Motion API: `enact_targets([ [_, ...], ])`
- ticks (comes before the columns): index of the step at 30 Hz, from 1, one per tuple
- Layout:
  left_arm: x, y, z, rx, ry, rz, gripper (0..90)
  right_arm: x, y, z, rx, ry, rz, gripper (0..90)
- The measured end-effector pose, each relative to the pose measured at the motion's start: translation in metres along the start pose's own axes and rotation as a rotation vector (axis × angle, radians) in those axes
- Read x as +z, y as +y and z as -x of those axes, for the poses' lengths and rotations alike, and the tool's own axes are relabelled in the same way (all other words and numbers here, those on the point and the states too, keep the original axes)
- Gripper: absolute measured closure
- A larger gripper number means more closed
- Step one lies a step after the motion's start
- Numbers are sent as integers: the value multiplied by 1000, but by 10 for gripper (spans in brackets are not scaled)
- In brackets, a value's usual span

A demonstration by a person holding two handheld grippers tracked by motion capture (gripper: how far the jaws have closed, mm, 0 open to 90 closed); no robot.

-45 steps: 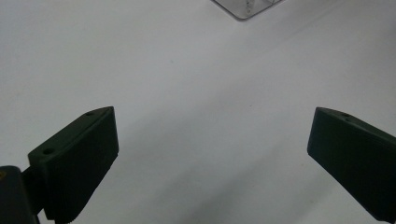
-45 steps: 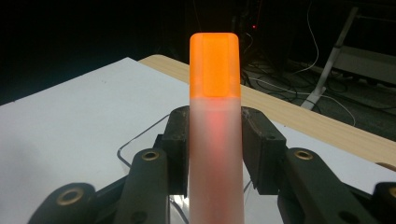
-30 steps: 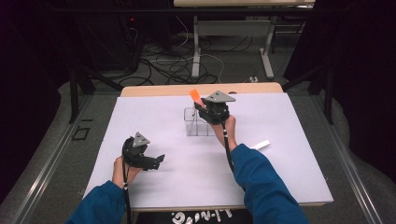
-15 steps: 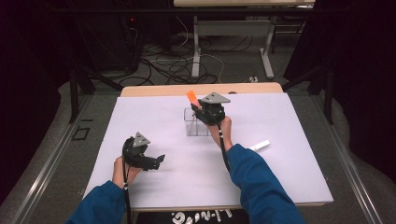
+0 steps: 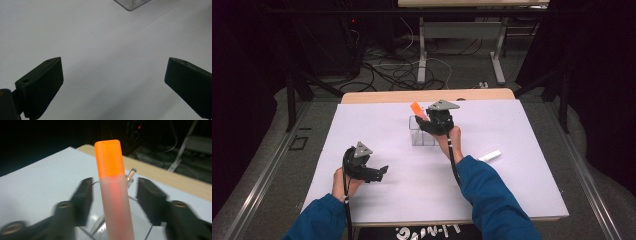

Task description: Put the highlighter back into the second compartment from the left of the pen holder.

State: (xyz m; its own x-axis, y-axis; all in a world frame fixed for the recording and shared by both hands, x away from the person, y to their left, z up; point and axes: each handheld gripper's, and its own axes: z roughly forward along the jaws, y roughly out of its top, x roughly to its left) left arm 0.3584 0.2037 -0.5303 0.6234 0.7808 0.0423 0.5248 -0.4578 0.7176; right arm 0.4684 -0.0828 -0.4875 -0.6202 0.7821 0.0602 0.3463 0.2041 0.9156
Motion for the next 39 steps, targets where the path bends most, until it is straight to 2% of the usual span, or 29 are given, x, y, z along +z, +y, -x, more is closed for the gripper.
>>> enact_targets([
  [5, 1, 0, 0, 2, 2, 4, 19, -16, -2, 7, -8, 21, -42, 291],
  [9, 0, 1, 0, 9, 3, -1, 19, -28, -5, 12, 2, 43, -80, 219],
  [10, 1, 0, 0, 0, 3, 6, 19, -31, -6, 13, 7, 49, -80, 206],
  [14, 0, 0, 0, 7, 4, 0, 19, -46, -11, 18, 20, 78, -102, 163],
  [23, 0, 0, 1, 5, 6, 7, 19, -72, -28, 21, -20, 126, -169, 144],
  [30, 0, 0, 1, 4, 3, 0, 19, -93, -45, 23, -25, 148, -192, 123],
  [32, 2, 0, 2, 1, 8, 14, 19, -97, -49, 23, -31, 150, -191, 113],
  [33, 1, 0, 1, 4, 2, 7, 19, -101, -51, 23, -36, 155, -219, 111],
  [39, 1, 0, 1, 4, 2, 12, 19, -114, -66, 20, -61, 188, -220, 86],
])
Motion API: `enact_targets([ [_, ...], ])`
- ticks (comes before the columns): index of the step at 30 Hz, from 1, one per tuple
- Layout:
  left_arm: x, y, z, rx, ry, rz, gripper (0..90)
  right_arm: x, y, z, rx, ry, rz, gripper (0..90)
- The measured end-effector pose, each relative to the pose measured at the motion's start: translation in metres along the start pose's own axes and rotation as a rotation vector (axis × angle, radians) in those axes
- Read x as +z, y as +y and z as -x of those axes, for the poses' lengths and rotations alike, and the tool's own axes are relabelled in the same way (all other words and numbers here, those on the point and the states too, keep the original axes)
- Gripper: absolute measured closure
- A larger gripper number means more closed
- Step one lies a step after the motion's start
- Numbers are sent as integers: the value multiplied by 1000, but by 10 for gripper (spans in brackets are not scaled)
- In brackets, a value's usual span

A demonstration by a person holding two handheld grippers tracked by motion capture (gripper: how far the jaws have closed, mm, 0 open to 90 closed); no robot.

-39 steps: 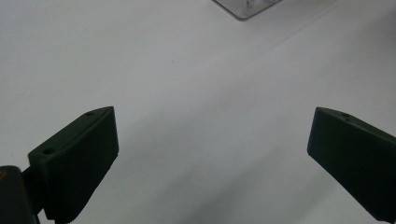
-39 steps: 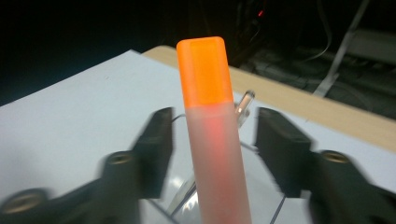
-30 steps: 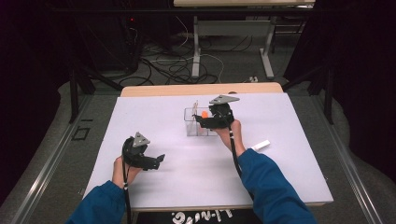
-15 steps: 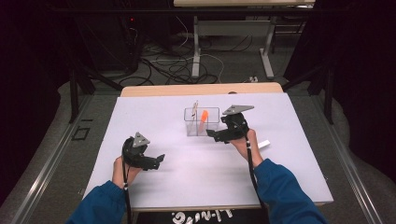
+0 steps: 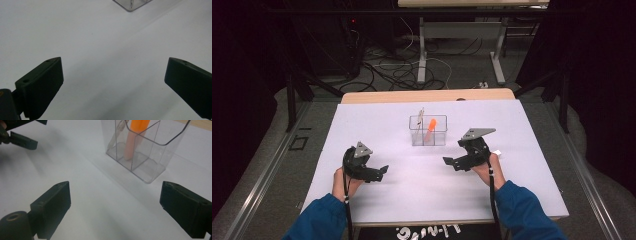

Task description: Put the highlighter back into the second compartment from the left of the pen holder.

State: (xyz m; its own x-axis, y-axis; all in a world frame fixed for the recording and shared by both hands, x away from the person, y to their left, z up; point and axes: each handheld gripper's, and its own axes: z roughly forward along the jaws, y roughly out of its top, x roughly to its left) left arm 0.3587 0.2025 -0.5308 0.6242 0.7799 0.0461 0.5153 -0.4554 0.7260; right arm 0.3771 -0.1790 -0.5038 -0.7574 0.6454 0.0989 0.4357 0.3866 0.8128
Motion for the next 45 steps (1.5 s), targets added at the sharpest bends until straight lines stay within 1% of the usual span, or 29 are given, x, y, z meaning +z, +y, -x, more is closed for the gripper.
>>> enact_targets([
  [1, 0, 0, 0, -1, 6, 2, 19, -2, -2, -1, -10, 4, -8, 80],
  [2, 1, 0, 0, 0, 10, 0, 19, -4, -5, -2, -14, 11, -5, 73],
  [4, 2, 0, 0, -1, 5, -2, 19, -8, -9, -2, -16, 14, -2, 70],
  [5, 3, 0, 1, -4, 6, 0, 19, -10, -12, -1, -21, 27, -13, 69],
  [7, 3, 0, 1, 1, 4, -1, 20, -13, -18, -1, -35, 27, 14, 59],
  [9, 3, 0, 1, 13, 4, -6, 20, -16, -22, 1, -37, 35, 8, 47],
  [12, 3, 0, 1, 8, 4, -8, 20, -20, -29, 5, -20, 25, 9, 55],
  [15, 3, 0, 2, 5, 0, -10, 20, -24, -35, 11, -22, 8, 6, 51],
  [16, 2, 0, 2, 6, -1, -16, 20, -26, -37, 13, -17, -3, 3, 52],
  [17, 3, 0, 3, 0, 1, -4, 20, -27, -39, 15, -7, -11, 12, 50],
  [18, 3, 0, 3, -1, 0, -1, 20, -30, -40, 17, 4, -16, 1, 50],
  [20, 3, 0, 3, 10, -4, -6, 20, -34, -42, 21, 17, -35, 3, 51],
  [23, 3, 0, 3, 8, -3, -5, 20, -43, -45, 27, 16, -59, 18, 59],
  [25, 2, 1, 4, 7, -1, -9, 20, -48, -46, 33, 45, -58, 46, 45],
  [26, 3, 1, 5, 3, 0, -4, 20, -51, -47, 35, 51, -55, 46, 29],
  [28, 2, 1, 4, 9, 1, -9, 20, -53, -48, 40, 77, -66, 42, 3],
  [29, 3, 0, 3, 9, -2, -6, 20, -54, -49, 43, 88, -62, 43, 0],
  [31, 4, 0, 4, 3, -1, -2, 20, -55, -51, 48, 97, -77, 33, 0],
  [32, 4, 0, 3, 6, -3, -5, 20, -55, -52, 51, 103, -75, 26, 0],
  [33, 3, 0, 3, 13, -3, -10, 20, -56, -52, 53, 118, -84, 29, 0],
  [34, 3, 0, 3, 11, -3, -10, 20, -57, -53, 56, 130, -89, 28, 0],
  [35, 3, 0, 3, 13, -1, -8, 20, -57, -53, 59, 131, -89, 33, 0],
  [37, 2, 0, 3, 7, -2, -14, 20, -60, -54, 63, 136, -107, 38, 0],
  [38, 2, 0, 3, 6, 2, -8, 20, -61, -54, 64, 149, -105, 33, 0],
  [39, 2, -1, 3, 4, 7, 1, 20, -62, -55, 66, 147, -110, 39, 0],
  [40, 1, -1, 3, 1, 6, -3, 20, -62, -55, 68, 154, -113, 41, 0],
  [42, -1, -1, 2, 2, 9, -7, 20, -63, -56, 71, 166, -120, 48, 17],
  [43, 0, -2, 3, 0, 13, 2, 20, -64, -56, 73, 162, -128, 52, 38],
  [45, -1, -3, 2, -1, 12, -10, 20, -67, -57, 77, 157, -145, 63, 78],
])
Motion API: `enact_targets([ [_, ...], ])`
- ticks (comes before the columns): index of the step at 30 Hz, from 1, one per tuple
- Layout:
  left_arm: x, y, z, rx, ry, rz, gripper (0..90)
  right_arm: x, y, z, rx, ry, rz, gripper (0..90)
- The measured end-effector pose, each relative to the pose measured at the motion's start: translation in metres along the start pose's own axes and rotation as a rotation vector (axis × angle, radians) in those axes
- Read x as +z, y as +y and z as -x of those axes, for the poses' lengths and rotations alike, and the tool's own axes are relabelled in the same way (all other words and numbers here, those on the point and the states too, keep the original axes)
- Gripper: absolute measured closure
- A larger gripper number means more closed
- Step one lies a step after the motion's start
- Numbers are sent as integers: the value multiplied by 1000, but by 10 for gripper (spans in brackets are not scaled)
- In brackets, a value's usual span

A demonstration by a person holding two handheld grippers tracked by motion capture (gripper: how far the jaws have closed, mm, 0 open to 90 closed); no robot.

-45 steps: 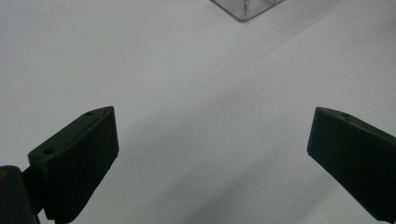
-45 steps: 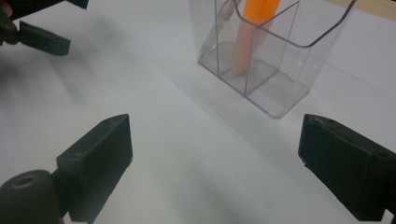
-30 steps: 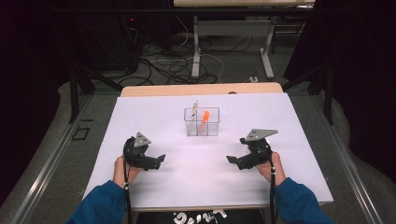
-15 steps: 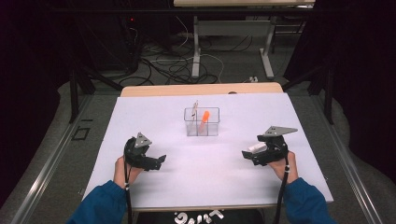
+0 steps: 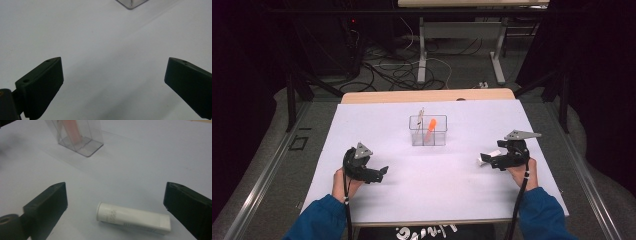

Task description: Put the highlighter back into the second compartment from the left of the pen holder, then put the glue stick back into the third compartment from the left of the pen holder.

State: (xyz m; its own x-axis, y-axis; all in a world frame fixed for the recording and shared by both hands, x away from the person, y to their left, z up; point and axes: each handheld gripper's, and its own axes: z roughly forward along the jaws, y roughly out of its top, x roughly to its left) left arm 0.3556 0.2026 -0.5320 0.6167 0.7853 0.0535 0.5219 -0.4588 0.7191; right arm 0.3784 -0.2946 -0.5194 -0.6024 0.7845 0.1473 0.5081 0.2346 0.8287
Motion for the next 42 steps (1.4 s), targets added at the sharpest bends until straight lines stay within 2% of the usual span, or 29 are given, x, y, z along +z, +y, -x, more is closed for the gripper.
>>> enact_targets([
  [7, 0, 0, 1, 0, 4, -6, 20, -4, -3, 16, 39, -83, 17, 225],
  [10, 0, 0, 1, 11, 2, -9, 20, -8, -6, 21, 47, -116, 17, 329],
  [13, 0, -1, 1, -2, 8, 8, 20, -11, -8, 25, 64, -146, 19, 464],
  [14, -1, -1, -1, 3, 8, -4, 20, -12, -8, 26, 63, -163, 27, 562],
  [16, -1, 0, -1, 5, 6, -4, 20, -15, -9, 26, 55, -192, 47, 672],
  [17, 0, -1, 0, -2, 7, 8, 20, -16, -8, 25, 58, -191, 51, 710],
  [19, 0, 0, 1, 1, 6, 2, 20, -15, -9, 25, 59, -198, 47, 774],
  [20, 0, 0, 1, 4, 6, 9, 20, -15, -9, 27, 50, -203, 41, 801],
  [23, 0, 0, 0, 5, 9, 10, 20, -12, -11, 27, 65, -216, 16, 880],
  [25, -1, 0, -1, 9, 8, 0, 20, -10, -12, 29, 51, -235, 8, 900],
  [30, -1, 0, -1, 13, 4, -1, 21, -6, -13, 31, 42, -250, -41, 900],
  [38, 0, 0, -1, 9, 8, 6, 21, 4, -18, 37, 84, -273, -100, 900],
  [42, 1, 0, 0, 7, 7, 8, 21, 9, -20, 40, 104, -269, -122, 900],
])
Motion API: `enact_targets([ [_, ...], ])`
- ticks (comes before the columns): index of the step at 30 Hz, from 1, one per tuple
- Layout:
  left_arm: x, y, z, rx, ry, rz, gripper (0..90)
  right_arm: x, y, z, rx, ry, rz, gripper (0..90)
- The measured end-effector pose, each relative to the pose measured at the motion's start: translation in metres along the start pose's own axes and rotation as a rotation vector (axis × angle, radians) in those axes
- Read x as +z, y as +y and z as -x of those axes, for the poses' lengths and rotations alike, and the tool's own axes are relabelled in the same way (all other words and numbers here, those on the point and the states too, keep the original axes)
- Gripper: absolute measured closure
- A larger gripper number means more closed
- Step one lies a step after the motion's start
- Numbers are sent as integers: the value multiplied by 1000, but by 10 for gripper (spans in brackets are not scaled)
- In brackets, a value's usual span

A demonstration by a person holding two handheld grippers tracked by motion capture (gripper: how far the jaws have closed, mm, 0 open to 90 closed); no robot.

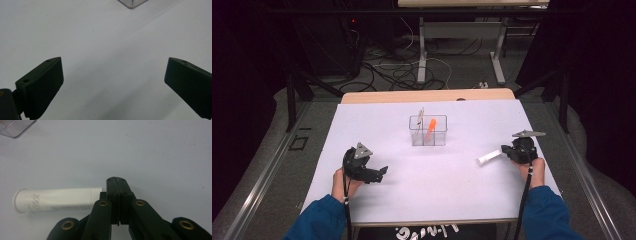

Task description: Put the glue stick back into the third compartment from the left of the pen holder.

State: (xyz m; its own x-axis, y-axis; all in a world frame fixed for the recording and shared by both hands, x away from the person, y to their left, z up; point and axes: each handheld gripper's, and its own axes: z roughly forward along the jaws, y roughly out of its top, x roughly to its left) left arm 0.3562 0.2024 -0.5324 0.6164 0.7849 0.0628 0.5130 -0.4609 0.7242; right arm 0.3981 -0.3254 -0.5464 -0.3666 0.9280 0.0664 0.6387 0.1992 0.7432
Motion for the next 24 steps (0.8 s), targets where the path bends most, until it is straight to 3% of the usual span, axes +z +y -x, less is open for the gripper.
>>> enact_targets([
  [11, 0, 0, 0, 3, -12, -14, 21, 6, -3, -1, 37, 50, -54, 900],
  [24, 0, 0, -1, 6, -9, -12, 21, 4, -1, -17, 17, 103, -89, 900],
])
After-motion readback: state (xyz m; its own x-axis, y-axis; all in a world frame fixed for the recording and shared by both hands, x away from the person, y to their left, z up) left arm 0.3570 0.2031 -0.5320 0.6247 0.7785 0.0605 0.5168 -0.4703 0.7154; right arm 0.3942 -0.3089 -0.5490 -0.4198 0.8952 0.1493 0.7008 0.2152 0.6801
